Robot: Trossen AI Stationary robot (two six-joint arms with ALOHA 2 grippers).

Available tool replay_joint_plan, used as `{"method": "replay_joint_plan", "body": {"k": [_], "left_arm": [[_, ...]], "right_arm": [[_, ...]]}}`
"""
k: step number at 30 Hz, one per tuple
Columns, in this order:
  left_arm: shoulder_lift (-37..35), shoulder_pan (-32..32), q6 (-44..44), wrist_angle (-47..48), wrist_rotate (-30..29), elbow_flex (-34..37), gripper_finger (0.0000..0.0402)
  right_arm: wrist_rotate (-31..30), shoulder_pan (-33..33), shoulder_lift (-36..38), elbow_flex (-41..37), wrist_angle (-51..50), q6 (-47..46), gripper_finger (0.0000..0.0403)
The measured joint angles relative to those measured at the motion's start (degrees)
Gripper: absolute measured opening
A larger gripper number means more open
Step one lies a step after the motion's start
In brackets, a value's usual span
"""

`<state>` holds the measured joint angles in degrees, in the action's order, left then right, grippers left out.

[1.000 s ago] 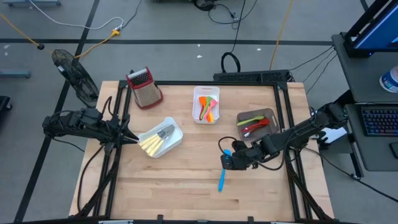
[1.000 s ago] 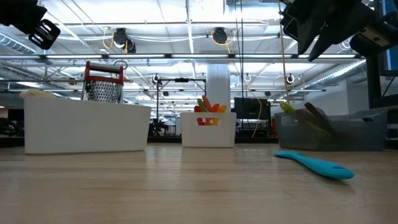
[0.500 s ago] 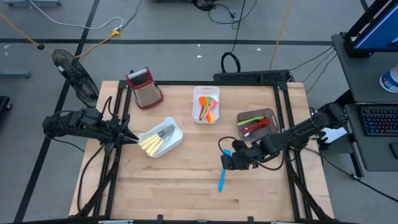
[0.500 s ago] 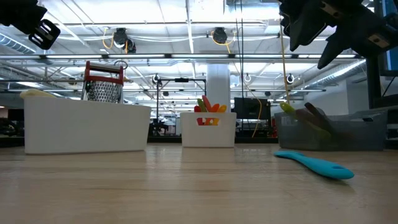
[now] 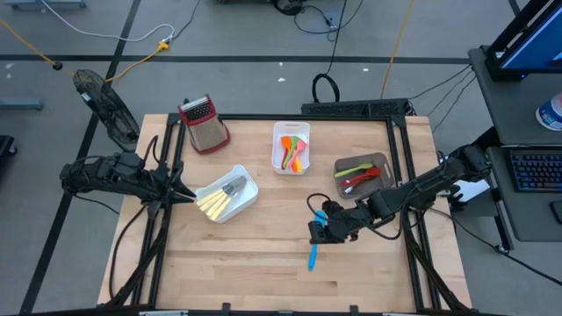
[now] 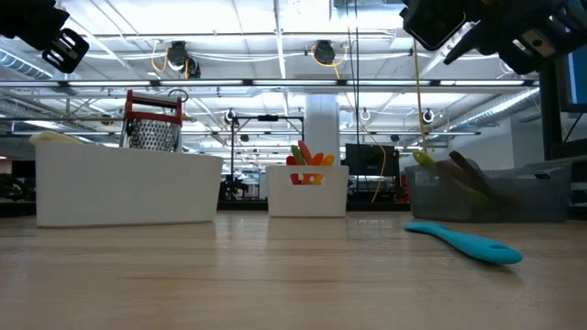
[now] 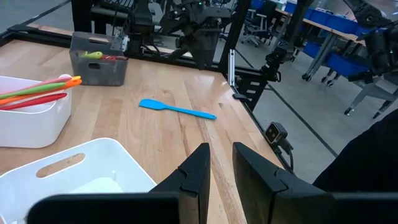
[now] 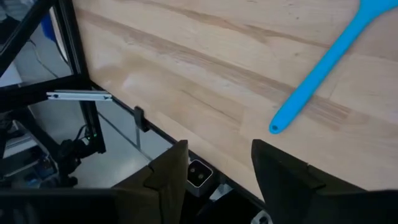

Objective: Pick & Place Kitchen Items
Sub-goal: Put the blue spatula into the top white bin

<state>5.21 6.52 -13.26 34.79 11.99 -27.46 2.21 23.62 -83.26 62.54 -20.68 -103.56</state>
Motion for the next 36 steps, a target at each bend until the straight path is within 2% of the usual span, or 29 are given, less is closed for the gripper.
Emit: {"method": "replay_joint_plan", "body": {"k": [11, 24, 30, 36], "left_arm": [[0.0, 0.0, 0.0, 0.0, 0.0, 0.0, 0.0069], [0.0, 0.0, 0.0, 0.0, 0.0, 0.0, 0.0069], [0.0, 0.0, 0.0, 0.0, 0.0, 0.0, 0.0069], [0.0, 0.0, 0.0, 0.2, 0.0, 0.0, 0.0069]], "right_arm": [[-4.2, -0.3, 0.0, 0.0, 0.3, -0.7, 0.0169], [-8.6, -0.3, -0.4, 1.0, -7.3, -3.3, 0.0169], [-6.7, -0.4, -5.8, 4.4, -14.3, -4.8, 0.0169], [-6.1, -0.6, -11.4, 7.1, -14.9, -4.8, 0.0169]]}}
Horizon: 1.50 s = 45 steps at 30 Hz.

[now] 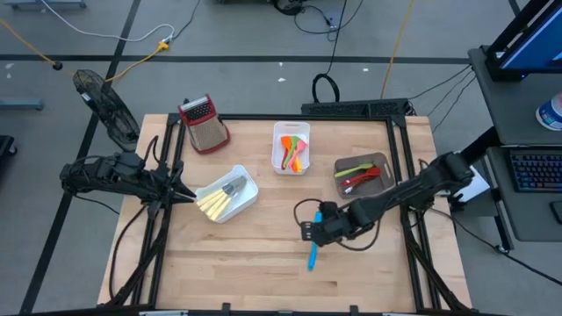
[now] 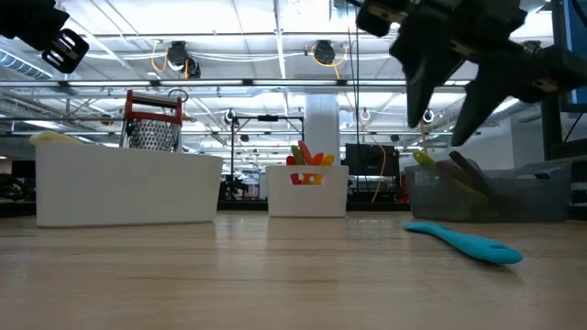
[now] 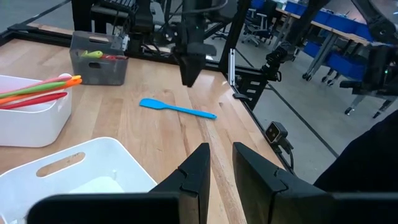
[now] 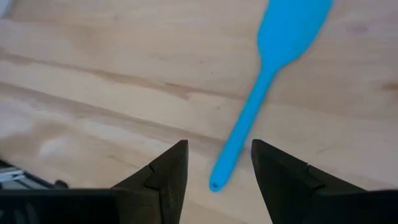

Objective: Pick & Place Kitchen Items
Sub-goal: Put the blue spatula into the top white bin

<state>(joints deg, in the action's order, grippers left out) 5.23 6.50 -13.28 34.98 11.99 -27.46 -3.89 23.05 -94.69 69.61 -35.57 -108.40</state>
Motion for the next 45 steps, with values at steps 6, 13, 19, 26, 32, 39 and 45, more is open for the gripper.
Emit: {"method": "replay_joint_plan", "body": {"k": [6, 13, 19, 26, 32, 39, 45], "left_arm": [[0.0, 0.0, 0.0, 0.0, 0.0, 0.0, 0.0069], [0.0, 0.0, 0.0, 0.0, 0.0, 0.0, 0.0069], [0.0, 0.0, -0.1, 0.0, 0.0, 0.0, 0.0069], [0.0, 0.0, -0.1, 0.0, 0.1, 0.0, 0.0069], [0.0, 0.0, -0.1, -0.1, 0.1, 0.0, 0.0069], [0.0, 0.0, -0.1, 0.0, 0.1, 0.0, 0.0069], [0.0, 0.0, -0.1, -0.1, 0.1, 0.0, 0.0069]], "right_arm": [[4.3, -0.1, -4.4, 0.6, 1.4, 0.0, 0.0169], [4.0, 0.3, -5.8, 0.6, 0.9, -0.5, 0.0169], [-0.5, 0.2, -5.7, 0.6, -0.6, -0.3, 0.0169], [-0.7, 0.1, -5.6, 0.6, 0.3, 1.1, 0.0169], [-0.5, 0.1, -5.6, 0.6, 0.2, 1.0, 0.0169], [-0.3, 0.1, -5.6, -1.5, 2.6, -1.8, 0.0169], [3.5, 0.0, -5.6, -4.4, 6.2, -2.6, 0.0169]]}}
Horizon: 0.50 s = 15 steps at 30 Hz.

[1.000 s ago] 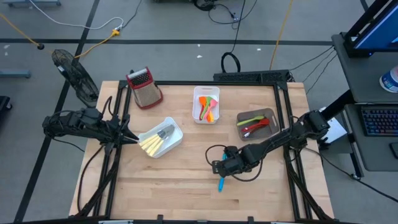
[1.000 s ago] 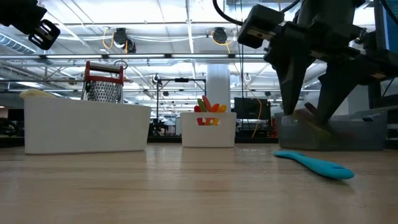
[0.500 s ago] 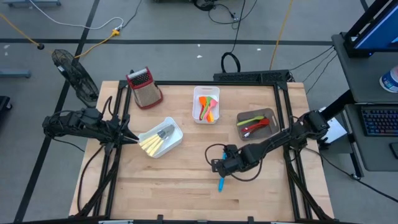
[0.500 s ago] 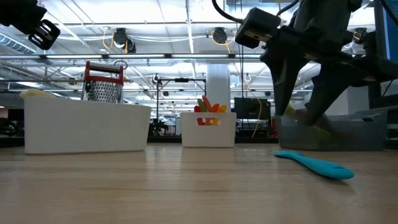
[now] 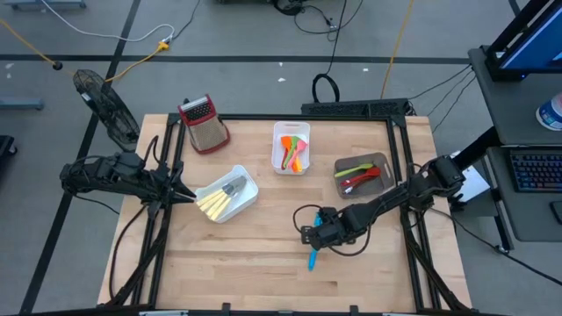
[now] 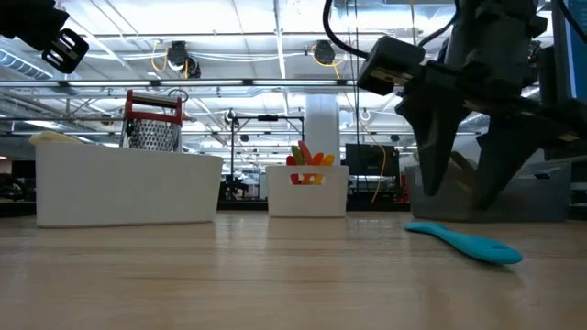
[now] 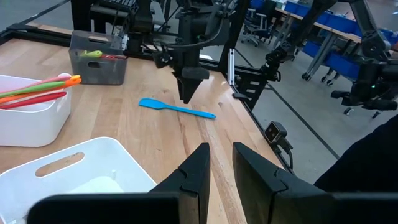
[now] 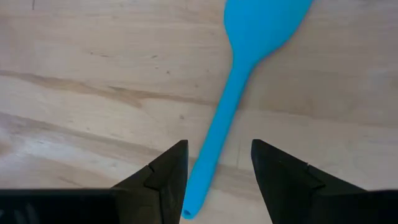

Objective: Pick & Place Kitchen Items
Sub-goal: Put the blue spatula into the top white bin

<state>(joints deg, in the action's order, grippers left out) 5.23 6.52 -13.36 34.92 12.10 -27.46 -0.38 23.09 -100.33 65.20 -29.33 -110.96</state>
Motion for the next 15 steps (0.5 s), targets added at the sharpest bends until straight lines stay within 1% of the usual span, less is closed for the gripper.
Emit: {"method": "replay_joint_plan", "body": {"k": [8, 15], "left_arm": [[0.0, 0.0, 0.0, 0.0, 0.0, 0.0, 0.0069], [0.0, 0.0, 0.0, 0.0, 0.0, 0.0, 0.0069]], "right_arm": [[-0.9, -2.3, -0.2, -0.5, 3.2, 2.6, 0.0169], [3.1, -3.8, -3.8, -0.5, 5.1, 3.7, 0.0169]]}}
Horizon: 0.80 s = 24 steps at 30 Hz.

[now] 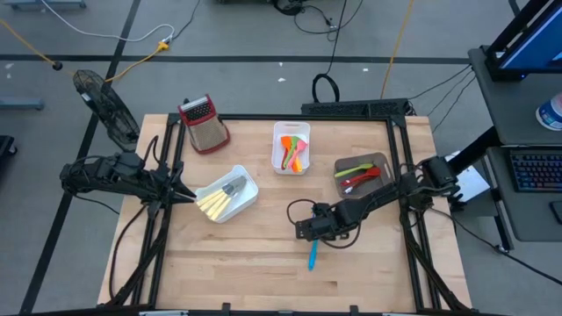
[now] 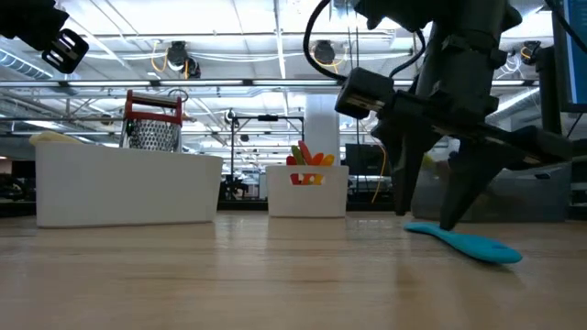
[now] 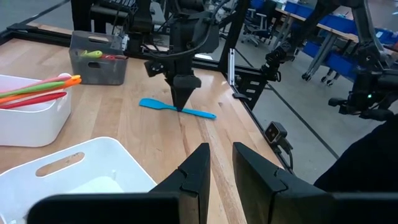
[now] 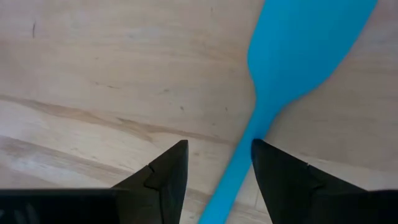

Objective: Pick & Place Kitchen Items
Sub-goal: Put the blue spatula into the top white bin

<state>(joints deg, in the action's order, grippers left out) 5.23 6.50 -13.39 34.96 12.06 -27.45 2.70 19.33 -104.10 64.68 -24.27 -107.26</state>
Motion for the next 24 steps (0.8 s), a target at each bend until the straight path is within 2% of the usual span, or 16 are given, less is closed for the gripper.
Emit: {"method": "replay_joint_plan", "body": {"k": [24], "left_arm": [[0.0, 0.0, 0.1, 0.0, 0.0, 0.0, 0.0069]], "right_arm": [[0.4, 0.3, 1.2, 0.0, -1.6, -1.1, 0.0169]]}}
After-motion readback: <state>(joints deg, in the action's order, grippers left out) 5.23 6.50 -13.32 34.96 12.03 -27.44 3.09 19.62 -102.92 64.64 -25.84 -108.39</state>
